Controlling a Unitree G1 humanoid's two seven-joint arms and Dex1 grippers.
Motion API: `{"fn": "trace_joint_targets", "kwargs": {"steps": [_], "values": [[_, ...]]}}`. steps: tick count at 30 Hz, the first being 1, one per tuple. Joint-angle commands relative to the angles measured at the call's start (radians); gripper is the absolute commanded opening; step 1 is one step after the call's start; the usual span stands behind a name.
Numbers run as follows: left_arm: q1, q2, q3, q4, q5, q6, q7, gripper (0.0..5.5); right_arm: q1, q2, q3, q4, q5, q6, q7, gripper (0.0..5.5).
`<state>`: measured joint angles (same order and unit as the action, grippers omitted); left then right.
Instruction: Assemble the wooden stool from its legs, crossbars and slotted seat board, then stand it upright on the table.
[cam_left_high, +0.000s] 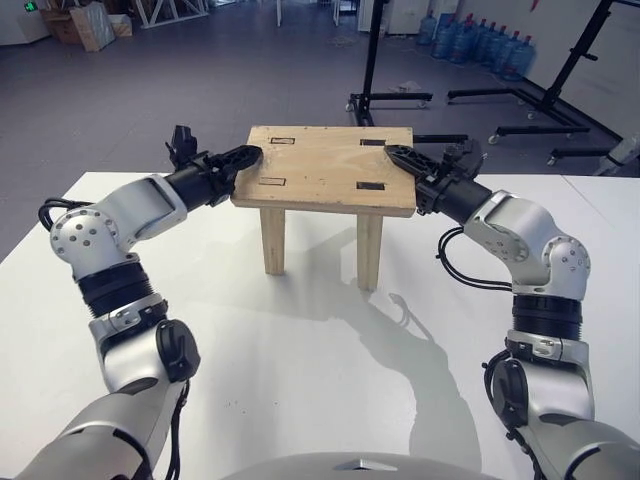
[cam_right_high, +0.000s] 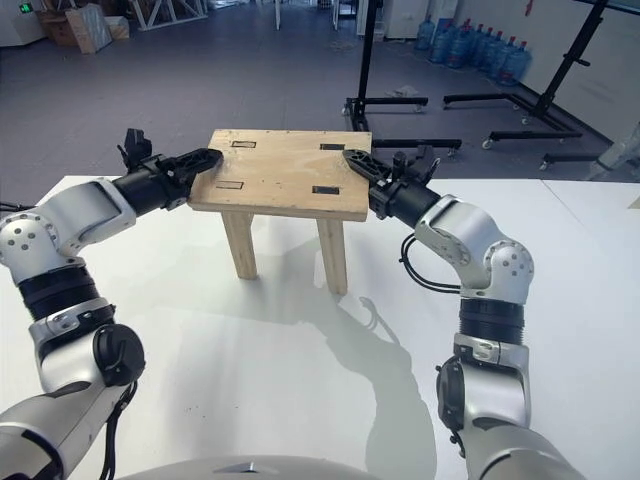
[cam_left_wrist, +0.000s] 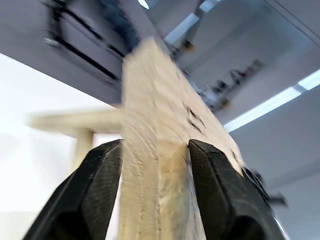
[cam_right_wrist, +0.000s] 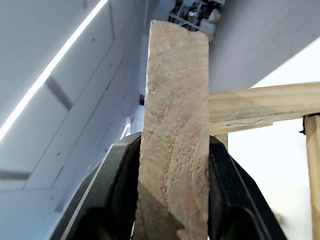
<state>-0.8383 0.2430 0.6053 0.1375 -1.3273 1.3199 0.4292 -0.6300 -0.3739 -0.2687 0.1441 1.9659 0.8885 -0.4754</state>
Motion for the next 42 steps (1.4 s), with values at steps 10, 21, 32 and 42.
{"fn": "trace_joint_targets", "kwargs": {"steps": [10, 21, 32, 42], "values": [[-0.047, -0.131, -0.090, 0.044, -0.209, -0.075, 0.257, 1.26, -0.048, 0.050, 0.086, 0.213, -0.162, 0.071, 0.117, 2.00], [-0.044, -0.006, 0.000, 0.124, -0.229, -0.255, 0.170, 2.59, -0.191, -0.055, -0.059, 0.326, -0.346, 0.086, 0.266, 4.06], [0.341, 0.302, -0.180, -0.225, 0.310, -0.545, -0.232, 4.17, 0.142, -0.207, 0.000, -0.078, -0.973, -0.210, 0.455, 5.40], [0.591, 0.137, -0.413, -0.190, 0.904, -1.068, -0.362, 4.17, 0.453, 0.092, 0.154, -0.263, -1.481, -0.601, 0.356, 5.40]]}}
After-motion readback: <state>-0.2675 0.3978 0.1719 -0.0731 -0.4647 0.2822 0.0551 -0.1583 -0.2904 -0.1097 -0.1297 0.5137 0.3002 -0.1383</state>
